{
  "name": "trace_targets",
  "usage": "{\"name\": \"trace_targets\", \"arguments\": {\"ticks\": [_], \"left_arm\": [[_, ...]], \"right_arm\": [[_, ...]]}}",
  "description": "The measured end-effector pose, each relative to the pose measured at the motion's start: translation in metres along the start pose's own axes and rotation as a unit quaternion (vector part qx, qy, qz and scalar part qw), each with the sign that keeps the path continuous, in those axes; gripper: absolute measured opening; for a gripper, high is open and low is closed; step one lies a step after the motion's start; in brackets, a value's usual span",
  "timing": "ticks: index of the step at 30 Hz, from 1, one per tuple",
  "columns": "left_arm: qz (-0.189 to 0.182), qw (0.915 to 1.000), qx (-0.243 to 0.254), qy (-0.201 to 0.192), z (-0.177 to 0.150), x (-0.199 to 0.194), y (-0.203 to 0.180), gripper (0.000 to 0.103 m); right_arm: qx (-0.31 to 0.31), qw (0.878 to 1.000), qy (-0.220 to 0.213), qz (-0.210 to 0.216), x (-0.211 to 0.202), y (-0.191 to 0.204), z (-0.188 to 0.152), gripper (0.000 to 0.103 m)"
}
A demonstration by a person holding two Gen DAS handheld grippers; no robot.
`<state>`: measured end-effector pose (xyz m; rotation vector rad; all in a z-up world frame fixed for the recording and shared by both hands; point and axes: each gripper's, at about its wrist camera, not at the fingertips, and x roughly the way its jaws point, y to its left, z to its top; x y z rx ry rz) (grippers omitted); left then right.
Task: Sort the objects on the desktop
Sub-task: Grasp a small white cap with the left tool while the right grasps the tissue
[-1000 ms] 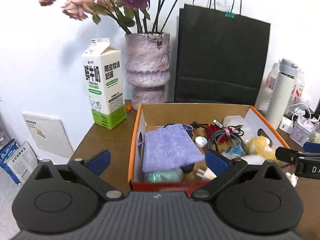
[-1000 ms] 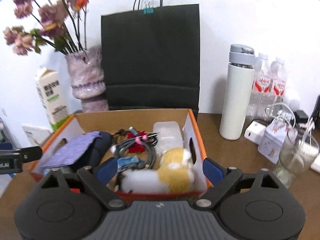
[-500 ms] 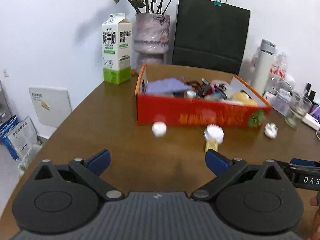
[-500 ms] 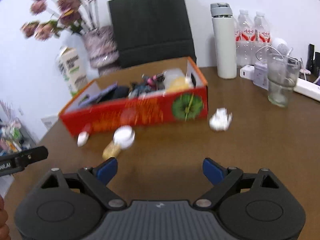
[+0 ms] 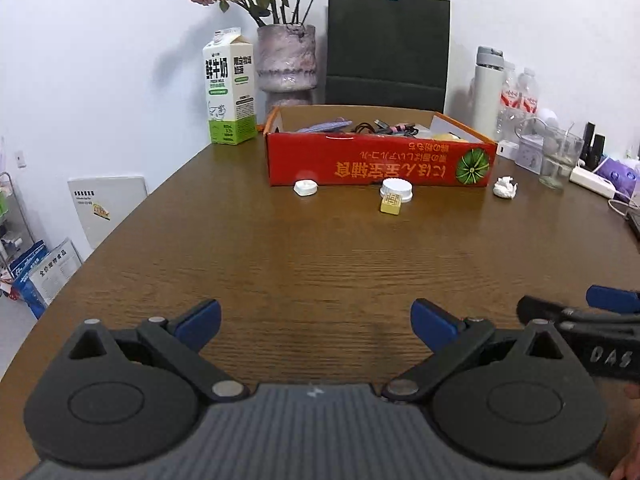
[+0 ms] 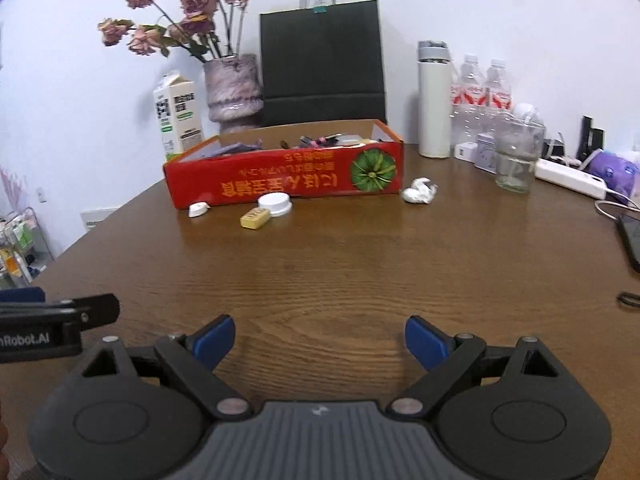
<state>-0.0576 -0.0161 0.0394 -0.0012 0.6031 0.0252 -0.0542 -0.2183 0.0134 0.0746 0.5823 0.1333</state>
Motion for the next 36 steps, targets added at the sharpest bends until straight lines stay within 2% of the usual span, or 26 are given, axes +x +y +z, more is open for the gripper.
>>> {"name": "trace_targets", "arguments": {"ticks": [3, 7, 9, 13, 16, 17, 20, 23, 25, 27, 29, 30, 32, 36], "left_arm": [[-0.011, 0.9999, -0.002, 0.001, 0.005, 0.005, 0.002, 0.103], [-0.035, 0.9993, 0.013, -0.01, 0.024, 0.02, 0.001, 0.103], [-0.039, 0.9989, 0.023, -0.011, 0.037, 0.034, -0.001, 0.103], [-0.05, 0.9979, 0.041, -0.003, 0.068, 0.076, -0.005, 0.101], [-0.019, 0.9981, 0.058, 0.0, 0.095, 0.112, -0.001, 0.085], [-0.018, 0.9978, 0.064, -0.001, 0.102, 0.123, 0.001, 0.078], [-0.029, 0.9974, 0.064, 0.019, 0.114, 0.16, 0.012, 0.068], [-0.031, 0.998, 0.043, 0.036, 0.117, 0.185, 0.022, 0.064], [-0.026, 0.9985, 0.032, 0.037, 0.115, 0.194, 0.026, 0.062], [-0.028, 0.9988, 0.017, 0.037, 0.114, 0.203, 0.029, 0.056], [-0.024, 0.9985, 0.003, 0.049, 0.113, 0.212, 0.03, 0.045], [-0.019, 0.9988, 0.007, 0.045, 0.112, 0.213, 0.03, 0.043], [-0.015, 0.9988, 0.018, 0.042, 0.111, 0.211, 0.028, 0.032], [-0.018, 0.9989, 0.023, 0.038, 0.109, 0.21, 0.026, 0.029]], "right_arm": [[0.01, 1.0, -0.006, -0.001, -0.002, -0.008, 0.005, 0.092], [0.001, 0.999, -0.01, -0.041, 0.012, -0.026, 0.027, 0.092], [0.005, 0.998, -0.009, -0.058, 0.022, -0.036, 0.039, 0.092], [0.011, 0.999, -0.006, -0.052, 0.055, -0.054, 0.069, 0.089], [0.004, 0.998, 0.011, -0.055, 0.096, -0.065, 0.097, 0.084], [0.004, 0.998, 0.017, -0.061, 0.109, -0.069, 0.105, 0.082], [0.013, 0.998, 0.021, -0.063, 0.142, -0.079, 0.122, 0.076], [0.024, 0.997, 0.024, -0.069, 0.17, -0.088, 0.131, 0.063], [0.035, 0.997, 0.03, -0.064, 0.184, -0.094, 0.134, 0.048], [0.044, 0.997, 0.043, -0.051, 0.196, -0.098, 0.134, 0.031], [0.047, 0.997, 0.044, -0.049, 0.202, -0.099, 0.131, 0.03], [0.044, 0.997, 0.04, -0.049, 0.202, -0.098, 0.13, 0.029], [0.031, 0.997, 0.039, -0.053, 0.202, -0.094, 0.129, 0.027], [0.009, 0.998, 0.037, -0.051, 0.198, -0.082, 0.124, 0.027]]}}
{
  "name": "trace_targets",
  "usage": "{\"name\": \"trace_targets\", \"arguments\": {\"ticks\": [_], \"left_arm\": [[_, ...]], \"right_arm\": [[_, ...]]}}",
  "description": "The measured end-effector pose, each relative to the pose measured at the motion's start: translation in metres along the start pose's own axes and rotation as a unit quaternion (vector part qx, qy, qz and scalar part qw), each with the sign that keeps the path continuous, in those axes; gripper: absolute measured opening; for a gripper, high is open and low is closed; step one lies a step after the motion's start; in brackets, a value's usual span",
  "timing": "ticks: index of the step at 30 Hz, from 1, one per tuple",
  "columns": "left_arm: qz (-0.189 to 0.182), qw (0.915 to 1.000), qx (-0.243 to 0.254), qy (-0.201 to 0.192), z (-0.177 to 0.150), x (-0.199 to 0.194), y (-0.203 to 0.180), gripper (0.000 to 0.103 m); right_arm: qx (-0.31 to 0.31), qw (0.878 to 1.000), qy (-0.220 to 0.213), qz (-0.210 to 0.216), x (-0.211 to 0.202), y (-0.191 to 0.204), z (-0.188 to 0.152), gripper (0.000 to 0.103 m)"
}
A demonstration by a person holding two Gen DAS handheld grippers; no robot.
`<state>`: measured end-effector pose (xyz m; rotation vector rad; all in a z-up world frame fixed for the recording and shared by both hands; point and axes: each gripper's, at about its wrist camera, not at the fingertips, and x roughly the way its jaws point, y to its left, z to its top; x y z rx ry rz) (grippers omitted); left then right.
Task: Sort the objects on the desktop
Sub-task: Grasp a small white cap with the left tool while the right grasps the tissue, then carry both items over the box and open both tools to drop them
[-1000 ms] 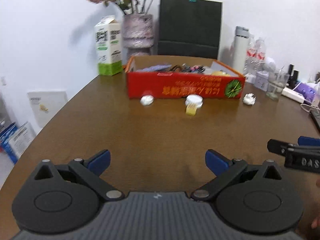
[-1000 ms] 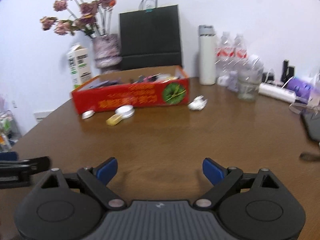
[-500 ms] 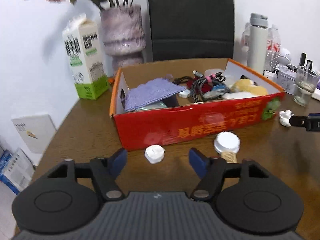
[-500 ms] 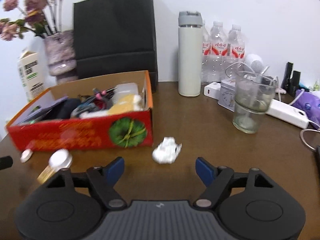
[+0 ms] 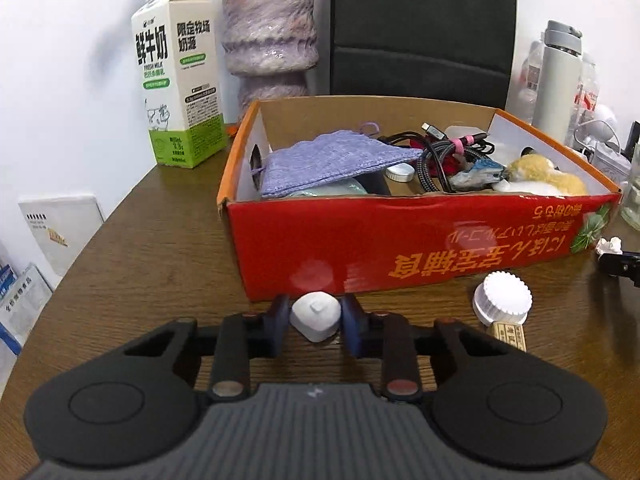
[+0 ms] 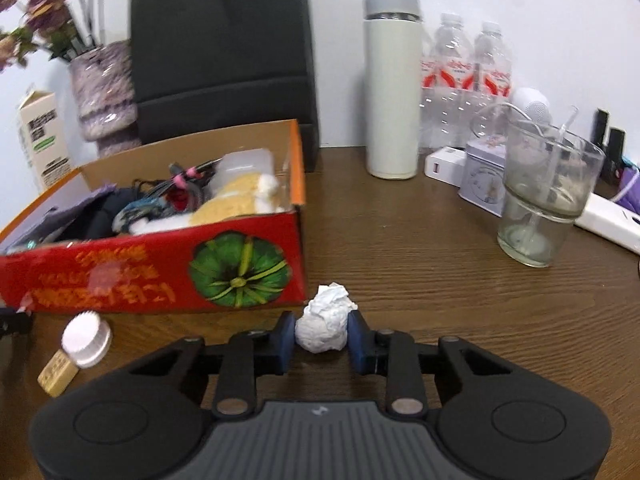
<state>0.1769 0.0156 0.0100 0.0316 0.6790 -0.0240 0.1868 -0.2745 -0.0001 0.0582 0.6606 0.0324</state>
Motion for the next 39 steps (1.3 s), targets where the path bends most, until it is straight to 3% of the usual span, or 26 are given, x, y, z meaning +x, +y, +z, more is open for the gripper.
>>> {"name": "trace_targets", "arguments": {"ticks": [11, 19, 25, 29, 33, 39], "left_arm": [[0.039, 0.9984, 0.039, -0.014, -0.011, -0.013, -0.011, 0.029], [0.053, 0.9975, 0.038, -0.026, -0.017, -0.027, -0.012, 0.029], [-0.012, 0.9968, -0.055, -0.057, -0.041, -0.093, -0.001, 0.029], [-0.011, 0.9942, -0.051, -0.094, -0.075, -0.151, -0.016, 0.029], [-0.08, 0.9914, -0.079, -0.067, -0.097, -0.176, -0.029, 0.029], [-0.07, 0.9914, -0.067, -0.088, -0.106, -0.209, -0.046, 0.029]], "right_arm": [[-0.038, 0.997, -0.014, 0.062, -0.025, 0.039, -0.016, 0.021], [-0.068, 0.991, -0.082, 0.077, -0.054, 0.058, -0.018, 0.02], [-0.066, 0.987, -0.126, 0.07, -0.096, 0.066, -0.029, 0.02], [-0.045, 0.985, -0.144, 0.089, -0.148, 0.068, -0.065, 0.02], [-0.004, 0.983, -0.136, 0.119, -0.184, 0.065, -0.096, 0.02], [-0.029, 0.984, -0.132, 0.118, -0.211, 0.074, -0.123, 0.02]]}}
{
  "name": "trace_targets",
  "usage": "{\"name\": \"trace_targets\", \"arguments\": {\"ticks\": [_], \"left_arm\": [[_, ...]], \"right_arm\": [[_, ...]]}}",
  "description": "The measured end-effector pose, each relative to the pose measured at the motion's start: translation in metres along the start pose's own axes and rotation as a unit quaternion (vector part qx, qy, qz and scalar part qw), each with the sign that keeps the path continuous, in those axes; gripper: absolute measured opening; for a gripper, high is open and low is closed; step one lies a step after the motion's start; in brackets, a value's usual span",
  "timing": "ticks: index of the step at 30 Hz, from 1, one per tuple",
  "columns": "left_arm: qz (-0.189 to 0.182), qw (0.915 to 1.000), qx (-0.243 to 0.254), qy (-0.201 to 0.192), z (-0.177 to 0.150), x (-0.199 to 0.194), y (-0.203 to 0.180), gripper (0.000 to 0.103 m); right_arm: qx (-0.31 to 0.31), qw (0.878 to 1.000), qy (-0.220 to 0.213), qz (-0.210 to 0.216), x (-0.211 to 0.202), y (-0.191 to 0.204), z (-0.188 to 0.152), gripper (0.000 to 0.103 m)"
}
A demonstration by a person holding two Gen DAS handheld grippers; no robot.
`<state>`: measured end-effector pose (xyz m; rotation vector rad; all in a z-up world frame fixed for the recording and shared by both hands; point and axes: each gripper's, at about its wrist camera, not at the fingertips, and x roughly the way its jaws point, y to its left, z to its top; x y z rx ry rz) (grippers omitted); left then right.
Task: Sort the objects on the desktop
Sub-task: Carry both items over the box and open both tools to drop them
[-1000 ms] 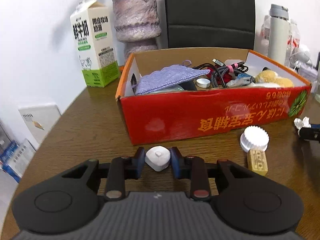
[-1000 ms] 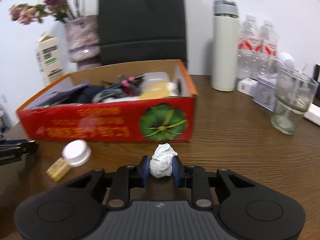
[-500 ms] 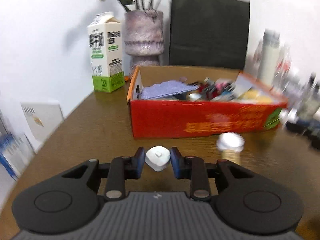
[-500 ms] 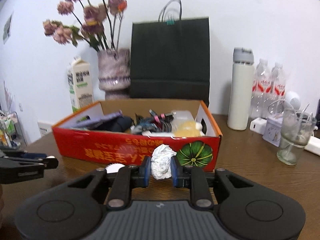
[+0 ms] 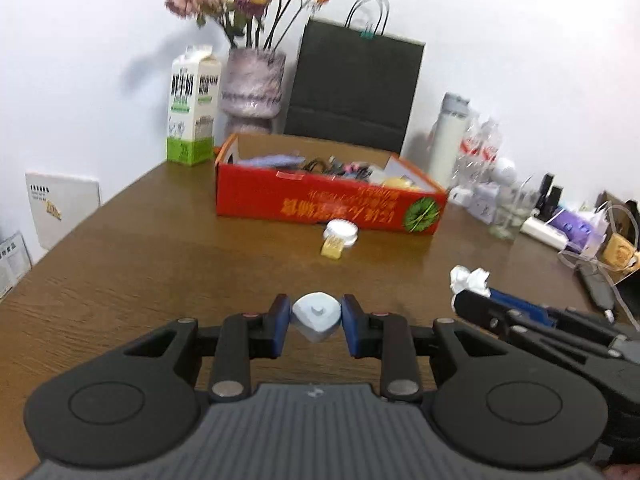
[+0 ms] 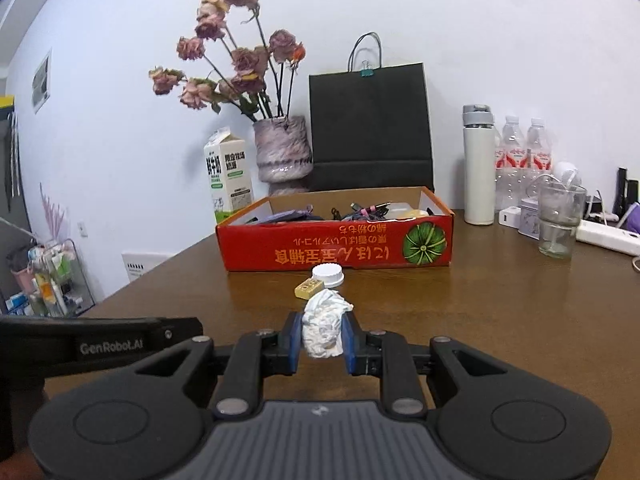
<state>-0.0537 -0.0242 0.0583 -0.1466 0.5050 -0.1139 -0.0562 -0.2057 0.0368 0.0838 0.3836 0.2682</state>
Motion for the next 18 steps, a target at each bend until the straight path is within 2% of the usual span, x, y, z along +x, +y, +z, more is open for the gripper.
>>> {"name": "trace_targets", "arguments": {"ticks": [3, 6, 10, 13, 16, 18], "left_arm": [[-0.001, 0.9997, 0.003, -0.023, 0.006, -0.016, -0.005, 0.029], [-0.002, 0.998, 0.007, -0.063, 0.021, -0.034, -0.006, 0.029], [-0.012, 0.9943, 0.015, -0.105, 0.048, -0.041, -0.003, 0.029], [-0.02, 0.9936, 0.016, -0.11, 0.078, -0.031, -0.001, 0.029], [-0.029, 0.9927, 0.023, -0.115, 0.122, -0.011, 0.0, 0.029], [-0.038, 0.995, 0.015, -0.091, 0.156, 0.016, 0.003, 0.029]], "right_arm": [[0.014, 1.0, -0.019, -0.003, -0.02, -0.002, 0.003, 0.02], [0.01, 0.999, -0.048, -0.005, -0.038, -0.003, 0.016, 0.02], [-0.037, 0.996, -0.085, -0.019, -0.049, -0.002, 0.042, 0.02], [-0.059, 0.992, -0.105, -0.03, -0.046, -0.005, 0.067, 0.02], [-0.066, 0.989, -0.126, -0.03, -0.038, -0.012, 0.107, 0.02], [-0.06, 0.991, -0.12, -0.017, -0.021, -0.019, 0.135, 0.02]]}}
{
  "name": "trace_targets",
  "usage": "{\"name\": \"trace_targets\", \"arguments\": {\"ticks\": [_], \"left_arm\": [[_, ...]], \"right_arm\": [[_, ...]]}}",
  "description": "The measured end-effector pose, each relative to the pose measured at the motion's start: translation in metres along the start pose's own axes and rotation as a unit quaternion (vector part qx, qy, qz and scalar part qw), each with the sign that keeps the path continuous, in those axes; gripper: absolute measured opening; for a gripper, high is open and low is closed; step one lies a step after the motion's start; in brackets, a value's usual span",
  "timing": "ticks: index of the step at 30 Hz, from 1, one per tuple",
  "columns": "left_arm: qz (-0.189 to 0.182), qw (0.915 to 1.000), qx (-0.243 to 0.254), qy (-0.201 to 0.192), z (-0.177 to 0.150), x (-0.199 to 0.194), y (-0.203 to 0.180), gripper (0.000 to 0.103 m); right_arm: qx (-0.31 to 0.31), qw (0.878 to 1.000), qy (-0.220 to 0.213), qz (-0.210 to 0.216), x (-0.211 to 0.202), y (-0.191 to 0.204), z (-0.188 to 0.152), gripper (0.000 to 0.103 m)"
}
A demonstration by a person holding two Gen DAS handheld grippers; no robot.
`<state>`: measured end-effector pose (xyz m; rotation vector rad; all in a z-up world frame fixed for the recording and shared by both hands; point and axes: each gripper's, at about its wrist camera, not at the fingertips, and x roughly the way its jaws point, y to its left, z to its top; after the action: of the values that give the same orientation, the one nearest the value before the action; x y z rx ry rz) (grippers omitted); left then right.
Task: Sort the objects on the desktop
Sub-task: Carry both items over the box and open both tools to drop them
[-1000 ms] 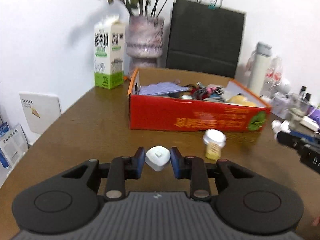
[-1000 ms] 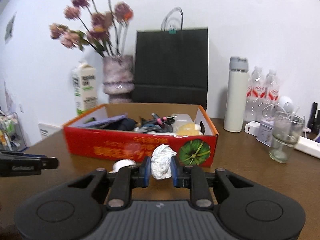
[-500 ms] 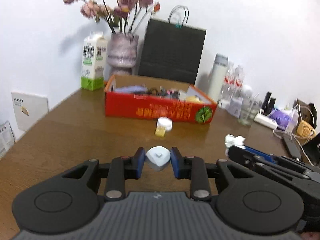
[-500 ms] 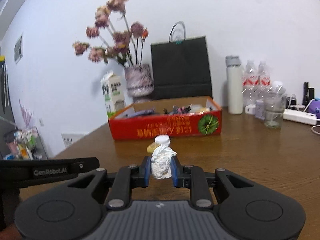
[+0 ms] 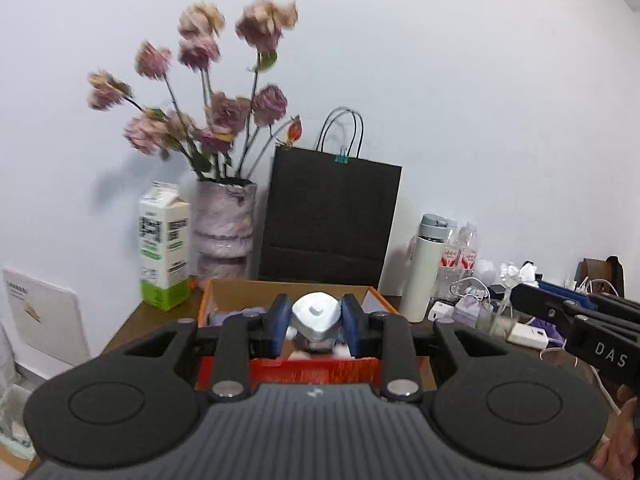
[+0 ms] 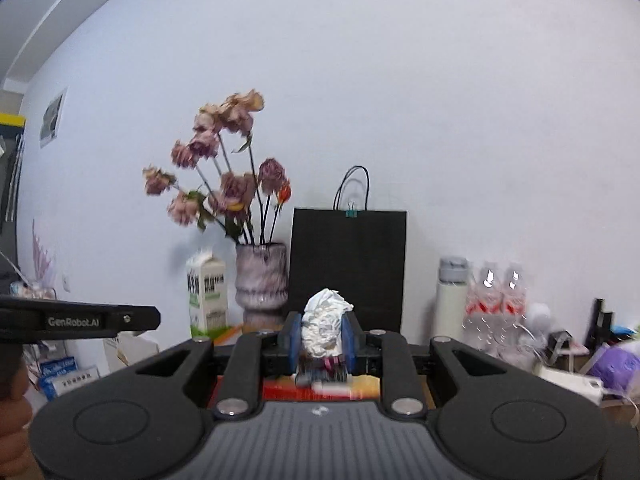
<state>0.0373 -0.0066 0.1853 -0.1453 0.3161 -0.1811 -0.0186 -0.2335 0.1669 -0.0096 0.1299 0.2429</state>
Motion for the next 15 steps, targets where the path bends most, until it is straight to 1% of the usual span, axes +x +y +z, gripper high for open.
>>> {"name": "trace_targets", "arguments": {"ticks": [1, 2, 4, 5, 7, 9, 11, 12, 15], "left_arm": [[-0.006, 0.9997, -0.009, 0.023, 0.014, 0.024, 0.003, 0.029], [-0.01, 0.9987, -0.014, 0.048, 0.024, 0.047, 0.006, 0.029], [-0.002, 0.9955, -0.03, 0.09, 0.037, 0.095, 0.011, 0.029], [-0.007, 0.9942, -0.017, 0.106, 0.04, 0.12, 0.01, 0.029], [0.02, 0.9903, 0.01, 0.137, 0.035, 0.175, 0.009, 0.029], [0.03, 0.9828, 0.017, 0.181, 0.022, 0.222, 0.012, 0.029], [0.048, 0.9752, 0.007, 0.216, 0.009, 0.254, 0.018, 0.029], [0.048, 0.9715, 0.007, 0.232, 0.005, 0.269, 0.02, 0.029], [0.059, 0.9666, 0.005, 0.25, -0.002, 0.288, 0.026, 0.03]], "right_arm": [[0.011, 1.0, 0.012, 0.01, 0.016, -0.006, 0.011, 0.02], [0.03, 0.999, 0.033, 0.025, 0.041, -0.014, 0.022, 0.02], [0.061, 0.993, 0.086, 0.049, 0.09, -0.029, 0.033, 0.02], [0.073, 0.989, 0.114, 0.051, 0.117, -0.037, 0.036, 0.02], [0.081, 0.981, 0.172, 0.047, 0.172, -0.048, 0.035, 0.02], [0.087, 0.968, 0.233, 0.033, 0.228, -0.055, 0.023, 0.02], [0.116, 0.951, 0.283, 0.034, 0.275, -0.063, 0.004, 0.02], [0.124, 0.944, 0.303, 0.037, 0.292, -0.065, -0.004, 0.02], [0.128, 0.932, 0.338, 0.02, 0.327, -0.071, -0.026, 0.02]]}}
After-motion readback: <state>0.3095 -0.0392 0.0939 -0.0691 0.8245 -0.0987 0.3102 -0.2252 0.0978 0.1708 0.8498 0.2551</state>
